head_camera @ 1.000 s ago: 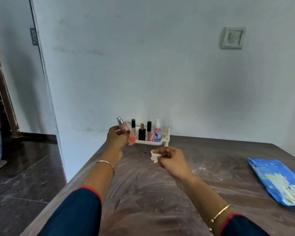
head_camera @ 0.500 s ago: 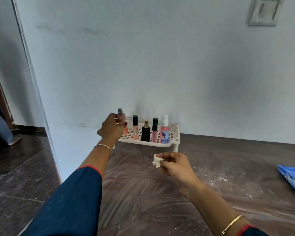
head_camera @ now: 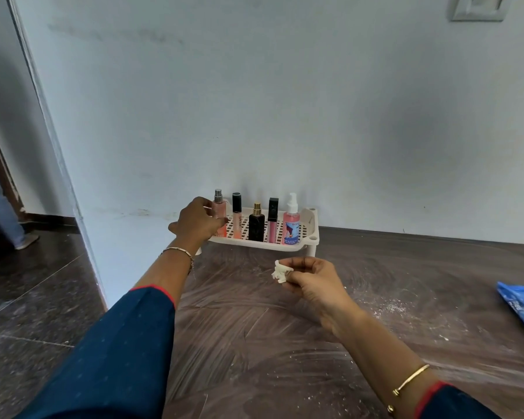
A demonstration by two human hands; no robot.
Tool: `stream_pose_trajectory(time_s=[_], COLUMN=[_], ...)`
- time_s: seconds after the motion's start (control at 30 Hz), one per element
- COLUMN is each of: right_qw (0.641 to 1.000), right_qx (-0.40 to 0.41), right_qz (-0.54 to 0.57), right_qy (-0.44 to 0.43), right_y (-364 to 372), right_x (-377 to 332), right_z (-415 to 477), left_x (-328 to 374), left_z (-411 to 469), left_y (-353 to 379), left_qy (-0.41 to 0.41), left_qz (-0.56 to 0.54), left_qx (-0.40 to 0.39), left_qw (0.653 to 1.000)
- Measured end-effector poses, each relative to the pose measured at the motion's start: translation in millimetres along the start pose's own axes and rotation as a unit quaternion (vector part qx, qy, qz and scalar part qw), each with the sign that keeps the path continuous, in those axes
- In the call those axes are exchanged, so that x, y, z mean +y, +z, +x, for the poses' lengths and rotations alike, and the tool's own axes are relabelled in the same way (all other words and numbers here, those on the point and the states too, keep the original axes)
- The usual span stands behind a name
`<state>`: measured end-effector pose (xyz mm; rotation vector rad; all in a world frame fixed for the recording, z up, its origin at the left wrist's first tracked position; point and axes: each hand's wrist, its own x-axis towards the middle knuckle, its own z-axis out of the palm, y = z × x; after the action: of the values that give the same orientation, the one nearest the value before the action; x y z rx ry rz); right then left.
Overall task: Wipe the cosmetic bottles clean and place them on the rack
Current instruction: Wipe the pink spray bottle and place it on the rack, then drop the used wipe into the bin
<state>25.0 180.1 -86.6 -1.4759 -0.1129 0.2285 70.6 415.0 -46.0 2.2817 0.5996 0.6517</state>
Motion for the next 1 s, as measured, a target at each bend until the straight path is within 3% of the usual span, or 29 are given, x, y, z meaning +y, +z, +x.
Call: stream_pose_trajectory(time_s=[0.27, 0.43, 0.6, 1.0], right_qw=[0.999, 0.998, 0.994, 0.981], right_qx=[0.009, 0.029, 0.069, 0.126], right_qz=[0.036, 0.058, 0.083, 0.109], right_qy=[-0.005, -0.011, -0.020, -0.096], right_y=[-14, -33, -58, -142], right_x=[-22, -38, -48, -55], right_z=[-22, -50, -86, -196], left_x=[38, 79, 117, 169], left_z=[-24, -54, -114, -291], left_y=[-26, -38, -40, -32], left_qy=[-0.019, 0.038, 0.086, 0.123], left_qz=[-0.056, -0.099, -0.191, -0.202], left_qx=[0.036, 0.014, -0.109, -0.418], left_qw=[0.998, 0.994, 0.972, 0.877])
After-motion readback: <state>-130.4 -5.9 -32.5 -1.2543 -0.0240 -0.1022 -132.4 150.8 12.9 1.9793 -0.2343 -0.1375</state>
